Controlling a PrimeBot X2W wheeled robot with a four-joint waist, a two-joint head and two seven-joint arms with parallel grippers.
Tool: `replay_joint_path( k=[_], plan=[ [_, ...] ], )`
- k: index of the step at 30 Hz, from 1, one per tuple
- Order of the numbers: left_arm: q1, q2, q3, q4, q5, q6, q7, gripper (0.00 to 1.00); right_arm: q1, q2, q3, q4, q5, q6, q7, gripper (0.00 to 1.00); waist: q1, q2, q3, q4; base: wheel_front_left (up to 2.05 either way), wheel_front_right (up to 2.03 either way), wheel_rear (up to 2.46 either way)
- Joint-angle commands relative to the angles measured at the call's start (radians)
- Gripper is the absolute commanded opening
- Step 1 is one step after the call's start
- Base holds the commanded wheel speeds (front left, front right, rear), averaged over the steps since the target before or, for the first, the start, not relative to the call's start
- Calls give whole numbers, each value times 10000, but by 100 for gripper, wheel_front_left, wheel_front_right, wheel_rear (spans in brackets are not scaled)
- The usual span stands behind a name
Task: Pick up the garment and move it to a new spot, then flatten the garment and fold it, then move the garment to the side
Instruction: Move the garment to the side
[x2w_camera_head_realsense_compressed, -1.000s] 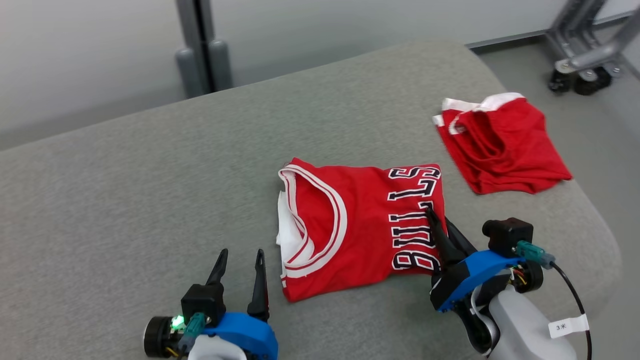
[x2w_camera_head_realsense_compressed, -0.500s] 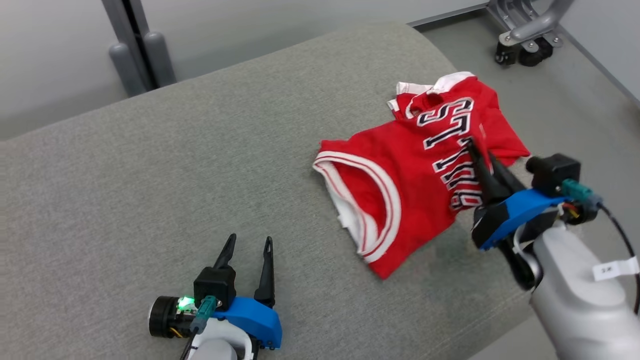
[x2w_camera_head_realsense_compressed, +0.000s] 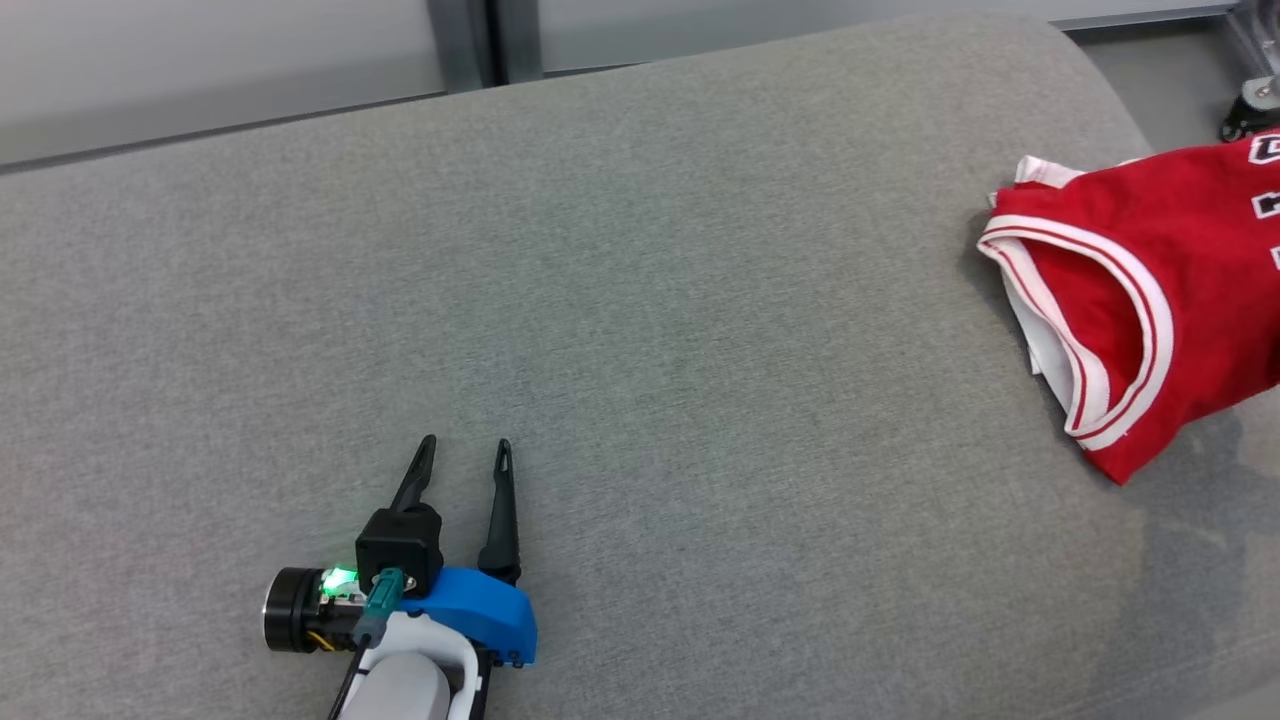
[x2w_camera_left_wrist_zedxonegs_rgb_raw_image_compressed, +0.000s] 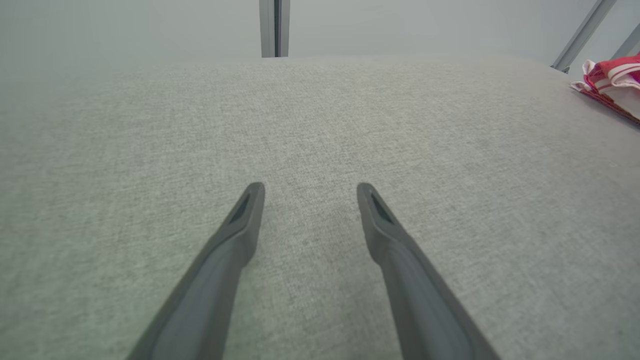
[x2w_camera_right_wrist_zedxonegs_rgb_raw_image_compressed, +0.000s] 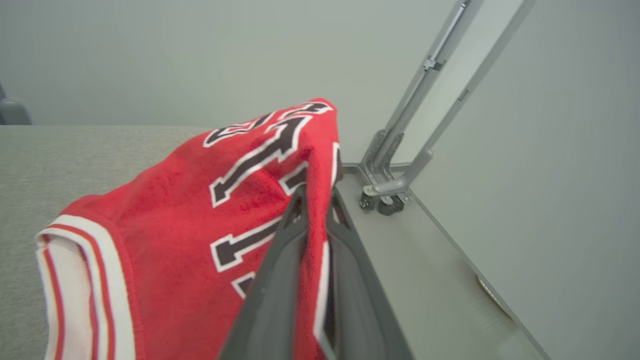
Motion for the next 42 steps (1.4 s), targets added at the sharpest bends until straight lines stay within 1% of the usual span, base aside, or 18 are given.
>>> replay_joint_path(
  k=[1, 4, 6, 8, 13, 17, 20, 23, 29, 34, 42],
  plan=[
    [-10, -20, 63, -52, 1, 35, -46, 100, -234, -30, -175, -46, -114, 1, -54, 100, 0, -1, 186, 245, 0, 0, 0],
    [78, -8, 132, -122, -28, 8, -46, 100, -96, 179, -1161, -113, -696, 1, -51, 100, 0, -1, 100, 400, 0, 0, 0],
    [133, -22, 129, -200, -53, 23, -46, 100, 150, 580, -1448, -611, -933, 1, -51, 100, 0, -1, -18, 486, 0, 0, 0],
    [204, -17, 147, -257, -36, 73, -46, 100, 478, 1041, -1544, -1278, -897, 1, -51, 100, 0, -1, -162, 533, 0, 0, 0],
    [399, -8, 369, -539, -49, 219, -46, 100, 1563, 2395, -842, -3115, -555, 1, -45, 100, 0, -1, -487, 681, 0, 0, 0],
    [432, -11, 463, -769, 158, 241, -46, 100, 2684, 3068, -159, -4208, 92, 1, -46, 100, 0, -1, -686, 966, 0, 0, 0],
    [634, -8, 558, -933, 110, 330, -46, 100, 3453, 3461, 58, -4762, 442, 1, -45, 100, 0, -1, -839, 1235, 0, 0, 0],
    [740, -13, 665, -1075, 105, 382, -46, 100, 4075, 3745, 362, -4989, 628, 1, -45, 100, 0, -1, -989, 1500, 0, 0, 0],
    [1068, -14, 977, -1163, 20, 485, -46, 100, 4865, 4018, 810, -5153, 763, 1, -45, 100, 0, -1, -1287, 1955, 0, 0, 0],
    [1272, -14, 1186, -1220, -101, 519, -46, 100, 5119, 4095, 1010, -5179, 796, 1, -45, 100, 0, -1, -1520, 2242, 0, 0, 0],
    [1686, -14, 1461, -1313, -210, 382, -46, 100, 5352, 4115, 1416, -5117, 1059, 1, -47, 100, 0, -1, -2067, 2548, 0, 0, 0]
  ],
)
